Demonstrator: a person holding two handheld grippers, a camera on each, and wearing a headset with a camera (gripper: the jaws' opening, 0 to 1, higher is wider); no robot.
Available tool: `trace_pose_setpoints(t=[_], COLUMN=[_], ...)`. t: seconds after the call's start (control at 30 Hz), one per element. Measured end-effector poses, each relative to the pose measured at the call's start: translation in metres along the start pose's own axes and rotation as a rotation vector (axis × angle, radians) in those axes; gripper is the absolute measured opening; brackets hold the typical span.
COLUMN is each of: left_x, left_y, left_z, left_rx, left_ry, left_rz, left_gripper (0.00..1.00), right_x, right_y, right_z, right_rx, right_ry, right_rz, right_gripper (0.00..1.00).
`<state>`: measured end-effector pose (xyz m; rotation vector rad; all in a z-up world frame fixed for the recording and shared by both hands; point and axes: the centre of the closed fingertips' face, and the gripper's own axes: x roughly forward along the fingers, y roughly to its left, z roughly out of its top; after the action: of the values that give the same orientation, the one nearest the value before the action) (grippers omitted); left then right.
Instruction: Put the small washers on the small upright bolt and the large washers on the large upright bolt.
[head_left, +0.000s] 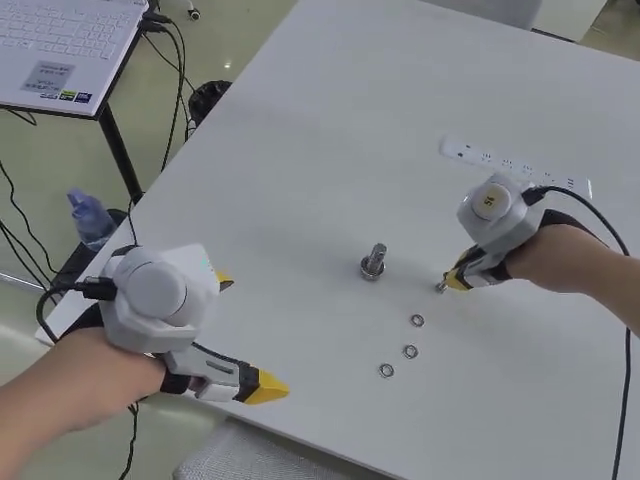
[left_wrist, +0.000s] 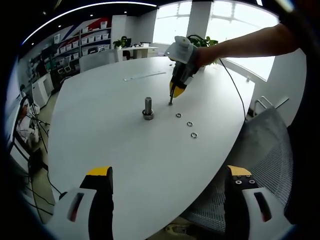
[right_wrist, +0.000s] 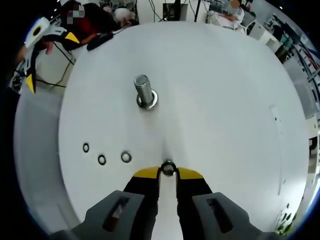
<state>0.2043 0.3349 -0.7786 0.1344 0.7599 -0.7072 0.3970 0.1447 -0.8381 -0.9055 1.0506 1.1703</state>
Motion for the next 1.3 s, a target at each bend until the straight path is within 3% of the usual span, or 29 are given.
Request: trace_pose_setpoints(t=[0.43, 0.83, 1.3], left_x=[-0.002, -0.003, -0.001], left_y=[-0.003, -0.002, -0.001], left_z=[-0.010, -0.012, -0.012], left_rx=[-0.015, -0.020, -0.018], left_ry=[0.021, 0.028, 0.038], left_rz=[0.001, 0.000, -0.006], left_gripper=[0.91, 0.89, 0.88], right_x=[0.014, 0.020, 0.022], right_y=[0.003, 0.005, 0.004], right_z=[-0.007, -0.011, -0.012], right_rx=[-0.007, -0.038, -0.025], right_ry=[0.009, 0.025, 0.023], right_rz=[0.001, 0.002, 0.006], right_gripper=[0.13, 0.13, 0.13])
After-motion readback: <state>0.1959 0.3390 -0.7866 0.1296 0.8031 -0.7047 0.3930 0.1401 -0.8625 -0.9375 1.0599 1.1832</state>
